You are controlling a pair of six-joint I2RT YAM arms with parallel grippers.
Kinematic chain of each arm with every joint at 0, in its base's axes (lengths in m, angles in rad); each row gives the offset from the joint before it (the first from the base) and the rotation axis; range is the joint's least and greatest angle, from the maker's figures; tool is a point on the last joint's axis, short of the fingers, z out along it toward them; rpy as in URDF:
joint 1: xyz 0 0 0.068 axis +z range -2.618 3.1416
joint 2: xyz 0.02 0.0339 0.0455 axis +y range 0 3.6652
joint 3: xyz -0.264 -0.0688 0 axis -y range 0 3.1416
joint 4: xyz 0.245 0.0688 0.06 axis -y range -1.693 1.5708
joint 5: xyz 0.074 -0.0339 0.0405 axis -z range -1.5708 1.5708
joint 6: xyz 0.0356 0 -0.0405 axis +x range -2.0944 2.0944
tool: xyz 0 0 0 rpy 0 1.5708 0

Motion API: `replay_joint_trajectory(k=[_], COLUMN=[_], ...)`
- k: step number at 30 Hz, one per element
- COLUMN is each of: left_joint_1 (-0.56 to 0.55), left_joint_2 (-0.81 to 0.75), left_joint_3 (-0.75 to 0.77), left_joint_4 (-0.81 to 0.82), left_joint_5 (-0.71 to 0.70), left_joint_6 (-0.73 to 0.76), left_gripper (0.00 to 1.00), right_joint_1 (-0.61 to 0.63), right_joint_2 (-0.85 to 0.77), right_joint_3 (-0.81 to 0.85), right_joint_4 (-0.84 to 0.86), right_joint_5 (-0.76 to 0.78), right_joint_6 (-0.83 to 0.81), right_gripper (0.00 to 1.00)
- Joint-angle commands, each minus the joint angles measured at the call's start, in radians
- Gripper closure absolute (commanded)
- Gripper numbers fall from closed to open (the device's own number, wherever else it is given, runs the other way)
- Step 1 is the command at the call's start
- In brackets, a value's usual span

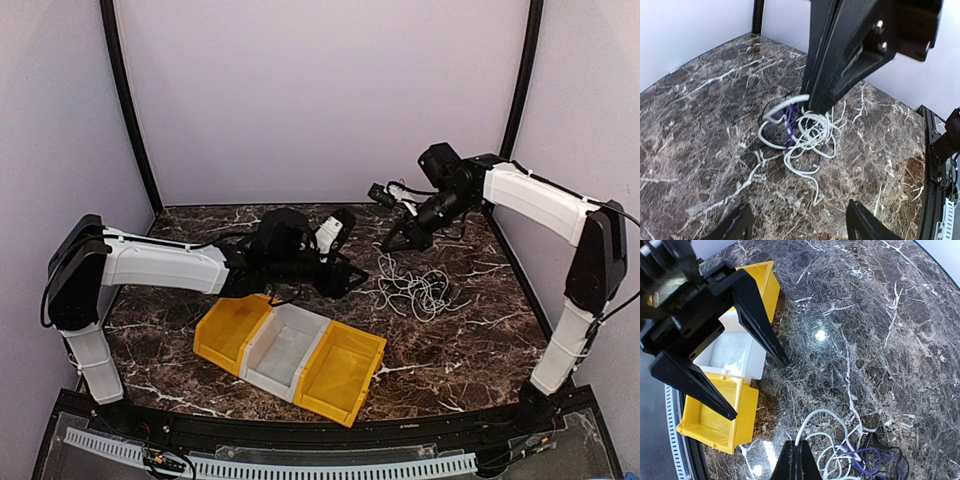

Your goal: Untangle the cables

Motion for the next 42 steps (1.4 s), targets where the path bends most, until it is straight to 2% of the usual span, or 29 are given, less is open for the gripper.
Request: replay_joint_trajectory(k=[1,5,9,14,27,32,37,42], left_joint_1=[-0.022,-0.052,-0.064,-0.065,-0.065,-0.064,-0.064,-0.064], left_joint_2=[-0.049,-0.014,0.043,0.067,0.080,0.094,0.100,0.105], left_joint_3=[-0.006,-0.005,0.061,0.072,0.064,0.082,0.095,0.096], left_joint_4=[0.213,0.339,0.343,0.384,0.386,0.375,0.372,0.372], left_joint_5=[0.025,-0.040,-0.086,-0.083,0.002,0.029,0.037,0.024], left_joint_6=[0.056,0.077,0.117,0.130,0.291,0.341,0.365,0.374], left_gripper=[0.33,0.34,0.39,0.45,0.55,0.66,0.83,0.92], right_joint_1=[0.006,0.006,0.006,0.006,0.006,0.004,0.005,0.004], right_joint_2=[-0.031,-0.069,-0.095,-0.119,-0.172,-0.176,-0.171,-0.176], right_joint_3=[-0.019,-0.029,-0.032,-0.032,-0.058,-0.060,-0.059,-0.069], right_joint_4=[-0.055,-0.067,-0.078,-0.097,-0.137,-0.138,-0.137,-0.135], right_joint_5=[-0.039,-0.076,-0.095,-0.095,-0.089,-0.090,-0.094,-0.084], right_joint_6=[-0.026,-0.031,-0.034,-0.038,-0.072,-0.071,-0.071,-0.076], right_gripper=[1.00,1.00,1.00,1.00,1.00,1.00,1.00,1.00])
